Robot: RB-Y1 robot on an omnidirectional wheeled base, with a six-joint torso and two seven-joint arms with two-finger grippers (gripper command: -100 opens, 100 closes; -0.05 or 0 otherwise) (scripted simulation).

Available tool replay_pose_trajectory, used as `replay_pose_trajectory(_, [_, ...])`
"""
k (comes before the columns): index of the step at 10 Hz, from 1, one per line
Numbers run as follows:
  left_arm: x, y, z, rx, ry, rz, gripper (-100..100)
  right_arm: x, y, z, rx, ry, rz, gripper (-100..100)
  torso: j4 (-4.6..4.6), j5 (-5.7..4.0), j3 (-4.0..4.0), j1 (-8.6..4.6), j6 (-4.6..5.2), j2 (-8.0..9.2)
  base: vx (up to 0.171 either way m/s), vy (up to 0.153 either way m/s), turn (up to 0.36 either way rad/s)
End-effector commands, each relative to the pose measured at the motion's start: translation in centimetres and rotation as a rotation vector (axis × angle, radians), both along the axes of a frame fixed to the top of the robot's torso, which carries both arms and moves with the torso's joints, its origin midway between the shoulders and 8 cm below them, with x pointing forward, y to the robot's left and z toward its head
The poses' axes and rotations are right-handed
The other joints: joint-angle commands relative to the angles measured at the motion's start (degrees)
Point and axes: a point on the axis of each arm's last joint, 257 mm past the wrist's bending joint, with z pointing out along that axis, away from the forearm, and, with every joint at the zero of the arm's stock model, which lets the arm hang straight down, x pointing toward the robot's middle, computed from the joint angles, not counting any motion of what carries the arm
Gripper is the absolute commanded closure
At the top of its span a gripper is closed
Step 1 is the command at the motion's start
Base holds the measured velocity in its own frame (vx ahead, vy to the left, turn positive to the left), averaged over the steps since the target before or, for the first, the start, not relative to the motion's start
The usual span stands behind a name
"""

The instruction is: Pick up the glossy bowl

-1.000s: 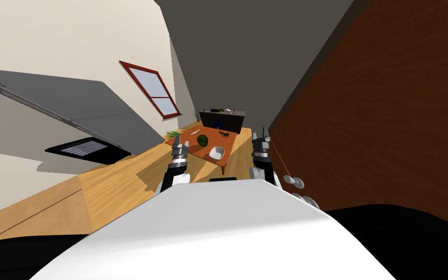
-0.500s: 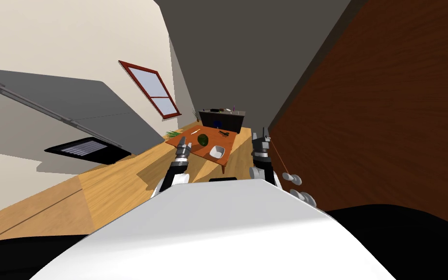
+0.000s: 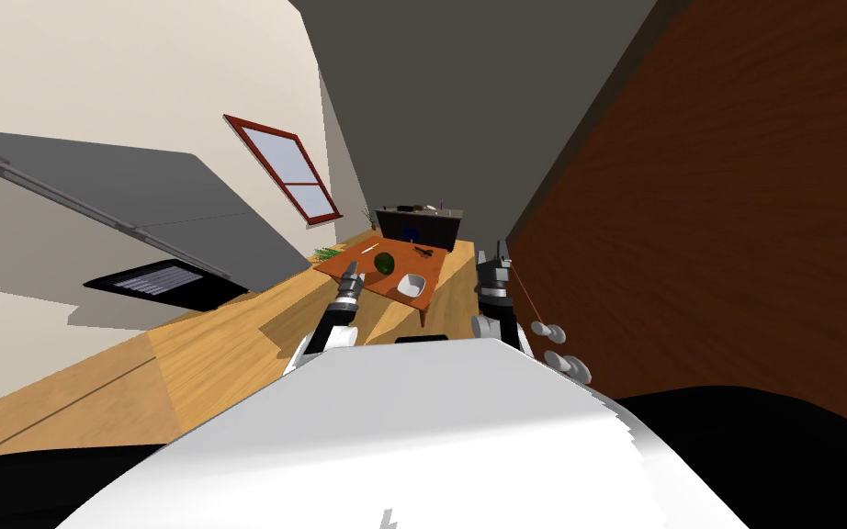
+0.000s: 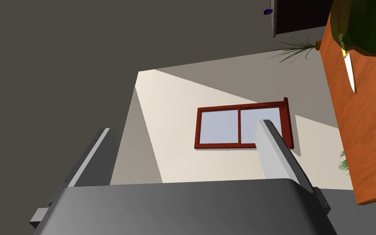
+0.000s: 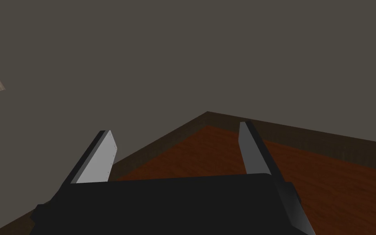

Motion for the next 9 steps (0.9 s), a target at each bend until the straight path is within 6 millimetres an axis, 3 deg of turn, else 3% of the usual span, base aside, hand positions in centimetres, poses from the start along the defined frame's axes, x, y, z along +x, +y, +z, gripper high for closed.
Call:
replay_pose_trajectory(1, [0.1,0.0,-1.0,0.000,0.035,0.003,-100,0.0,0.0,0.0,0.000,0.000,0.000,0,0.00,0.00,0.00,0.00,0.00,0.00,-0.027,0.012,-0.011])
replay_pose_trajectory(9, [1.6,0.1,-6.8,-0.006,0.239,0.021,-100,0.0,0.0,0.0,0.000,0.000,0.000,0,-0.01,0.00,-0.01,-0.02,-0.01,-0.03,-0.029,0.013,-0.018])
